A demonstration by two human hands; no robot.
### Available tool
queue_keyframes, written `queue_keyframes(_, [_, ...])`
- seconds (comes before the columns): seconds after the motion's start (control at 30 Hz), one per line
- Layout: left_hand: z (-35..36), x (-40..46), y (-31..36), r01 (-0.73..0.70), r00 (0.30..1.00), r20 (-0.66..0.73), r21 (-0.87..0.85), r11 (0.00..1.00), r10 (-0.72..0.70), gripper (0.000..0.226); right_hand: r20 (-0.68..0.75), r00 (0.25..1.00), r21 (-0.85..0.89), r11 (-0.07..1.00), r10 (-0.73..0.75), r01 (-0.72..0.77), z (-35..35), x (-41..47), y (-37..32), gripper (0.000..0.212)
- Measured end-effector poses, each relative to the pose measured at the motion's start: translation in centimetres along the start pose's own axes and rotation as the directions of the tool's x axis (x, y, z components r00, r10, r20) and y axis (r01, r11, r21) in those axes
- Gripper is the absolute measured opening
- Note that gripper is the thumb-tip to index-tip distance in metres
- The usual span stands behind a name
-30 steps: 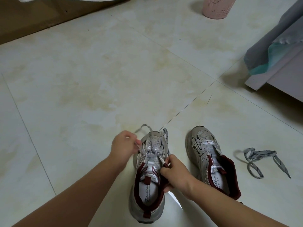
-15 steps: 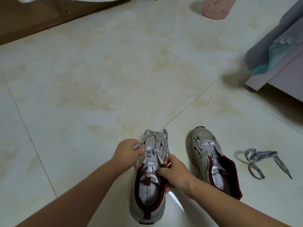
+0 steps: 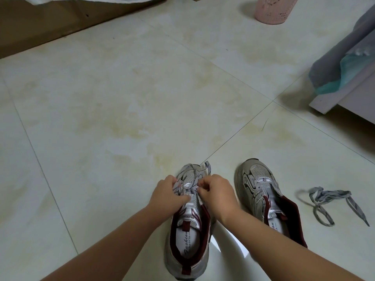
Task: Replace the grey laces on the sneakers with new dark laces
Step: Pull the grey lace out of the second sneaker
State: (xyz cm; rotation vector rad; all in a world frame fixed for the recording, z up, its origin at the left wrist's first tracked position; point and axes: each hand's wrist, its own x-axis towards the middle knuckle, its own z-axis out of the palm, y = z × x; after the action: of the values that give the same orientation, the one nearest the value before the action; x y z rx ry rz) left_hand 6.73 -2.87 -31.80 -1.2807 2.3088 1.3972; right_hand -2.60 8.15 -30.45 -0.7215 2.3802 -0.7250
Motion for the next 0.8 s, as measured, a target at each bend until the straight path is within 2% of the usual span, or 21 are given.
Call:
queue_keyframes(0.13, [0.4, 0.1, -0.2, -0.041, 0.999, -0.026, 0.037, 0.998, 0.042, 0.038, 0.059, 0.991, -0.222, 0.966, -0.119, 0.129, -0.3, 0.4, -0.4, 0.018])
queue_keyframes(0.27, [0.6, -0.4, 0.2, -0.062, 0.994, -0.079, 0.106, 0.992, 0.071, 0.035, 0.113, 0.971, -0.409, 0.88, -0.212, 0.24, 0.2, 0.2, -1.0, 0.02])
queue_keyframes(0.43, [0.9, -1.0, 0.4, -0.071, 0.989, -0.114, 0.18, 0.981, 0.092, 0.03, 0.178, 0.966, -0.469, 0.847, -0.187, 0.25, 0.3, -0.1, -1.6, 0.026])
queue_keyframes(0.5, [0.9, -1.2, 0.5, -0.082, 0.989, -0.107, 0.207, 0.975, 0.106, 0.029, 0.211, 0.969, -0.408, 0.89, -0.126, 0.205, 0.1, 0.2, -1.8, 0.018])
queue_keyframes(0.57, [1.0, -1.4, 0.5, -0.092, 0.989, -0.098, 0.216, 0.972, 0.115, 0.028, 0.247, 0.966, -0.26, 0.955, -0.075, 0.141, -0.2, 0.5, -1.7, 0.006])
queue_keyframes(0.67, [1.1, -1.5, 0.4, -0.098, 0.988, -0.099, 0.203, 0.974, 0.121, 0.027, 0.306, 0.952, 0.035, 0.999, -0.013, 0.003, -0.9, 0.3, -1.3, 0.023])
queue_keyframes(0.8, [1.0, -1.7, 0.3, -0.097, 0.988, -0.099, 0.172, 0.98, 0.115, 0.025, 0.263, 0.964, 0.304, 0.946, 0.031, -0.113, -2.2, 0.0, -1.5, 0.026])
